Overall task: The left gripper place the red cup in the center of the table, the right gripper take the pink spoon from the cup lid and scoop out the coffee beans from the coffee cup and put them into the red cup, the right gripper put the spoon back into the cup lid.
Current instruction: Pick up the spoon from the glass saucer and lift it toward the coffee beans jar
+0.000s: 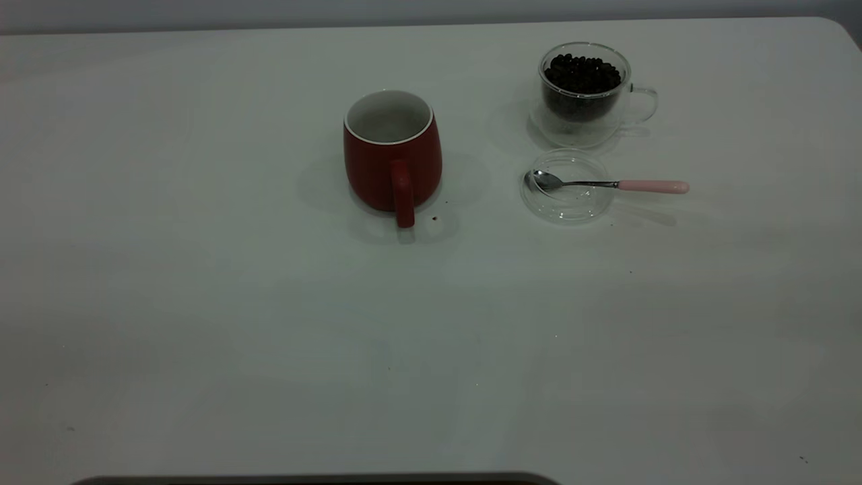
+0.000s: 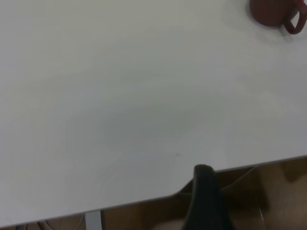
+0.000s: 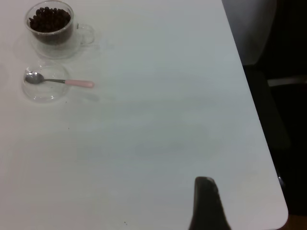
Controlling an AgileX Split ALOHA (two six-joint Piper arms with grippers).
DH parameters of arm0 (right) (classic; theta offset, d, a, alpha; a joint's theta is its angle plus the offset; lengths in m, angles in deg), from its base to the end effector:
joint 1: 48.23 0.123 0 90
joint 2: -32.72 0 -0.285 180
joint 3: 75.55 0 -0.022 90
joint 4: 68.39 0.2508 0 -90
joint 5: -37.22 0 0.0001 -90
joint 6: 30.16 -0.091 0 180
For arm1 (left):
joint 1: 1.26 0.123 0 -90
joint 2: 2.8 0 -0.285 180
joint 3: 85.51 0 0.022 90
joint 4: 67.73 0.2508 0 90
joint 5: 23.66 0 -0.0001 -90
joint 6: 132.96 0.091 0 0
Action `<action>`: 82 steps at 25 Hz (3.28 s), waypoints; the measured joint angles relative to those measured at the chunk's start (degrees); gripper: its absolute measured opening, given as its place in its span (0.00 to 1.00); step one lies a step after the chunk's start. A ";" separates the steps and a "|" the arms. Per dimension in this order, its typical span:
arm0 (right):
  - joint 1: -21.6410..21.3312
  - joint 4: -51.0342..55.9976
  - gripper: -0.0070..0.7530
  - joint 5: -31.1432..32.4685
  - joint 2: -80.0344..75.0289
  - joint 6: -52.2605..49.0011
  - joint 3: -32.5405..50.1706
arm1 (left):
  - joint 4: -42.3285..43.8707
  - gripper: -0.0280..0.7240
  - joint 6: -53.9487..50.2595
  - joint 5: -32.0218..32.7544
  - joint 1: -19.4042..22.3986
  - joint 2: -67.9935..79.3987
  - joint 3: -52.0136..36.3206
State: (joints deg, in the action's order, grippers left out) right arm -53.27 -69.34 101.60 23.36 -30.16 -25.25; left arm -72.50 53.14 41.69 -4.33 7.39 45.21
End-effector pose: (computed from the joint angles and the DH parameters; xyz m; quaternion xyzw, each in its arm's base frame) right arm -0.0006 -0.0013 0.2640 0.0392 0.8822 -0.0289 0.4683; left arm -0.0015 -0.0068 0.2680 0.0729 0.8825 -0.0293 0.4637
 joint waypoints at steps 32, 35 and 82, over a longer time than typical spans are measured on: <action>0.00 32.59 0.78 -18.30 -72.81 12.96 -25.16 | 0.00 0.82 0.00 0.00 0.00 0.00 0.00; 0.00 41.52 0.80 -20.31 -83.12 18.90 -25.57 | 0.00 0.82 0.00 0.00 0.00 0.00 0.00; -4.29 104.00 0.79 -17.06 -139.73 73.72 -31.29 | 0.00 0.82 0.00 0.00 0.00 0.00 0.00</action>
State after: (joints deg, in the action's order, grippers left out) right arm -57.55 34.66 84.53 -116.37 43.56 -56.54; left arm -72.50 53.14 41.69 -4.33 7.39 45.21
